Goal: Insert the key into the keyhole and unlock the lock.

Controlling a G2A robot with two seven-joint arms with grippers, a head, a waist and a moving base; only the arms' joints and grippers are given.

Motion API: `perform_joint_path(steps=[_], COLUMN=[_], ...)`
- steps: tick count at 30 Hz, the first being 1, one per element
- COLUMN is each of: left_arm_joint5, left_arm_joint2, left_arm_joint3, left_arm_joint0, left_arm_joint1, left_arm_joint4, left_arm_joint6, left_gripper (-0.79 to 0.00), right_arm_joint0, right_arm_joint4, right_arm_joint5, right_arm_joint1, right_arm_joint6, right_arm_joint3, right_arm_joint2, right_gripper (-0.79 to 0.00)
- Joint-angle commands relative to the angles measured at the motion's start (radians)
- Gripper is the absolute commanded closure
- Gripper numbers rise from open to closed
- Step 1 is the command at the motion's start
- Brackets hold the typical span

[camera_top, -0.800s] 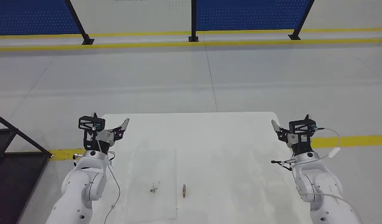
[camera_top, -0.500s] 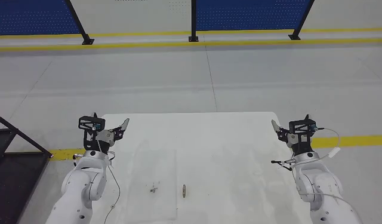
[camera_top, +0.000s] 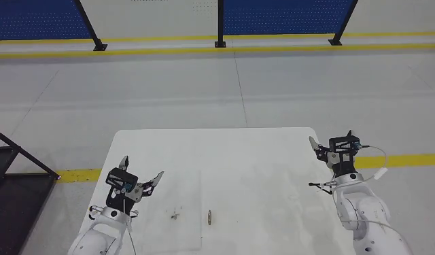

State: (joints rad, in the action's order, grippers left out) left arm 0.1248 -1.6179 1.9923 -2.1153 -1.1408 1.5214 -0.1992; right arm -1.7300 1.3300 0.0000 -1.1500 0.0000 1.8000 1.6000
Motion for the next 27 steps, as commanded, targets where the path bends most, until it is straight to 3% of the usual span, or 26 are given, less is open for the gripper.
perform_joint_path(steps=[1,5,10,17,21,23,27], left_arm_joint5=[0.028,0.107,0.053,-0.069,-0.087,-0.091,-0.104], left_arm_joint2=[-0.002,0.010,0.074,0.176,0.227,0.244,0.263], left_arm_joint3=[0.036,0.062,0.060,0.004,-0.047,-0.065,-0.091], left_arm_joint0=[-0.111,-0.213,-0.233,-0.173,-0.110,-0.082,-0.037], left_arm_joint1=[0.001,0.004,-0.001,-0.013,-0.021,-0.024,-0.031], left_arm_joint4=[0.032,0.026,0.087,0.161,0.142,0.131,0.079], left_arm_joint6=[-0.009,0.015,0.134,0.263,0.333,0.362,0.416], left_gripper=[-0.785,-0.785,-0.785,-0.785,-0.779,-0.723,-0.702], right_arm_joint0=[0.000,0.000,0.000,0.000,0.000,0.000,0.000], right_arm_joint4=[0.000,0.000,0.000,0.000,0.000,0.000,0.000], right_arm_joint5=[0.000,0.000,0.000,0.000,0.000,0.000,0.000], right_arm_joint1=[0.000,0.000,0.000,0.000,0.000,0.000,0.000], right_arm_joint6=[0.000,0.000,0.000,0.000,0.000,0.000,0.000], right_arm_joint3=[0.000,0.000,0.000,0.000,0.000,0.000,0.000], right_arm_joint2=[0.000,0.000,0.000,0.000,0.000,0.000,0.000], right_gripper=[-0.785,-0.785,-0.785,-0.785,-0.785,-0.785,-0.785])
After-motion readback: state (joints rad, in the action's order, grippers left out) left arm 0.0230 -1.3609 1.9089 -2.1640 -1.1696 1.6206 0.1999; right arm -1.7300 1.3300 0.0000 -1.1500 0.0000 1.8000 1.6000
